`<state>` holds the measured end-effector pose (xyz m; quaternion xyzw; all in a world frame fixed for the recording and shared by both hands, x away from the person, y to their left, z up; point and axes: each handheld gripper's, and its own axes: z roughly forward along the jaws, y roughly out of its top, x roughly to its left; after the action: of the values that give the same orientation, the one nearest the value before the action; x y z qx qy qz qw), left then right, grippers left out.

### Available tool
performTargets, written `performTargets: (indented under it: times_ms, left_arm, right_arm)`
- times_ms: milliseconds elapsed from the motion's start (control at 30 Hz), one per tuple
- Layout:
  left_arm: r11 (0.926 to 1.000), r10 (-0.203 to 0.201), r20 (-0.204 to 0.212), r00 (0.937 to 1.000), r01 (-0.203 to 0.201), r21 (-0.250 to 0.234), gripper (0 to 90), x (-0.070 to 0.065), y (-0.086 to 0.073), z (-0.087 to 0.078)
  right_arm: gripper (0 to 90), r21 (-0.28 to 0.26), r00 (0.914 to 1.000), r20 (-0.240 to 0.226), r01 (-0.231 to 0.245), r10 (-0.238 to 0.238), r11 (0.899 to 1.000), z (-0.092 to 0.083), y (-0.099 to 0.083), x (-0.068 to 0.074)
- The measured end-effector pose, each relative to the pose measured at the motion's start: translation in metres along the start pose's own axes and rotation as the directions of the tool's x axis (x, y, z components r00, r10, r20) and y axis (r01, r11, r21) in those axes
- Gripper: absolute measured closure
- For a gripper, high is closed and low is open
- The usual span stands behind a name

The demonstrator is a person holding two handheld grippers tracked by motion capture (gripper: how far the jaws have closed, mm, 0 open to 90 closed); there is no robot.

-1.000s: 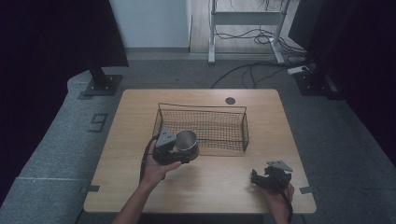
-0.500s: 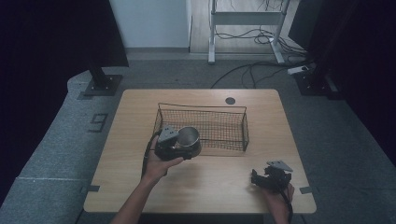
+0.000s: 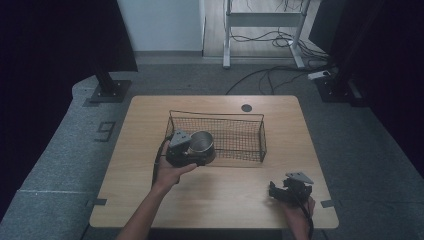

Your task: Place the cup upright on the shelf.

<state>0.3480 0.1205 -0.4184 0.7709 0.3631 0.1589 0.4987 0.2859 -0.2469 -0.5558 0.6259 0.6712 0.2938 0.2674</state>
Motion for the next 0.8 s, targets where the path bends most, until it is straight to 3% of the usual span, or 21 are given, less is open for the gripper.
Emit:
performTargets:
  times_ms: [800]
  left_arm:
    - [0.9999,0.001,-0.027,0.9996,-0.001,0.015,19.2,0.01,0.012,0.013]
  right_arm:
    - [6.6,0.0,1.0,0.0,0.0,0.0,1.0,0.0,0.0,0.0]
